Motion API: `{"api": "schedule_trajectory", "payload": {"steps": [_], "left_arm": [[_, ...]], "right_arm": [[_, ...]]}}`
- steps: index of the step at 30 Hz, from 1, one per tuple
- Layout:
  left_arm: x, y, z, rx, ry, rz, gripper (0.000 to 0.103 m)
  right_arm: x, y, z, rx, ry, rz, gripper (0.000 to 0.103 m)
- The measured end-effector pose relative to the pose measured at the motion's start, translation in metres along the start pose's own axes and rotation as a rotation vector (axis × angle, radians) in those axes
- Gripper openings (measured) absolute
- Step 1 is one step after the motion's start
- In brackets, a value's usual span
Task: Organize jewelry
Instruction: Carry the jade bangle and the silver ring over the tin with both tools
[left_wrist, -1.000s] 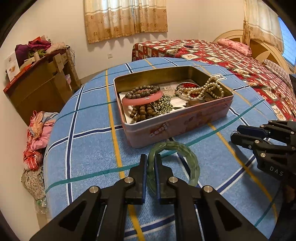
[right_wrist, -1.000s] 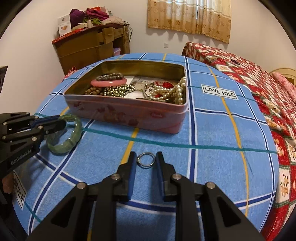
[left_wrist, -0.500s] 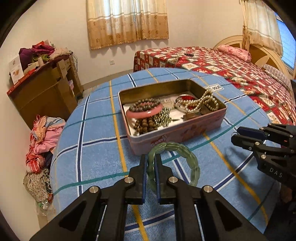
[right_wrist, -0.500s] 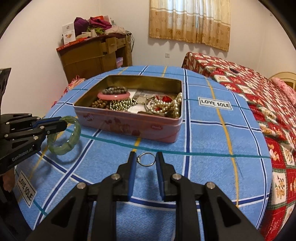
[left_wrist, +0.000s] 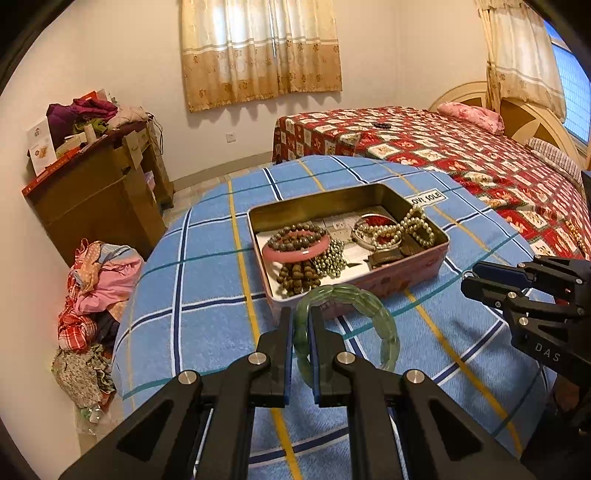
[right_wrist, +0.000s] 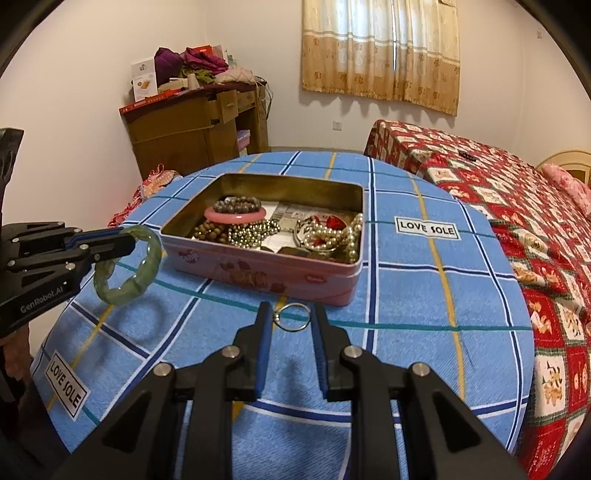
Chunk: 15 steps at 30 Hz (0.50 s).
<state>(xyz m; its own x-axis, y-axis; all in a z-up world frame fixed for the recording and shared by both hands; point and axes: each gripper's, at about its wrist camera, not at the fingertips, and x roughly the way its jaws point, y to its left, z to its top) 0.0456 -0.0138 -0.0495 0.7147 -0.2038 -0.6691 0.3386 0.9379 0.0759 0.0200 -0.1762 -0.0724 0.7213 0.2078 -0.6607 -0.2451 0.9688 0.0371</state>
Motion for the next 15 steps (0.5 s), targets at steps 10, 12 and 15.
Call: {"api": "schedule_trajectory", "payload": {"steps": [10, 12, 15], "left_arm": [[-0.004, 0.000, 0.010, -0.012, -0.028, 0.006, 0.007], [-0.004, 0.000, 0.012, -0.013, -0.031, 0.006, 0.007], [-0.004, 0.000, 0.015, -0.011, -0.035, 0.004, 0.007]], "right_arm": [[-0.005, -0.002, 0.010, -0.009, -0.028, -0.006, 0.024], [-0.005, -0.002, 0.011, -0.011, -0.031, -0.007, 0.024], [-0.006, -0.003, 0.013, -0.013, -0.037, -0.009, 0.024]]}}
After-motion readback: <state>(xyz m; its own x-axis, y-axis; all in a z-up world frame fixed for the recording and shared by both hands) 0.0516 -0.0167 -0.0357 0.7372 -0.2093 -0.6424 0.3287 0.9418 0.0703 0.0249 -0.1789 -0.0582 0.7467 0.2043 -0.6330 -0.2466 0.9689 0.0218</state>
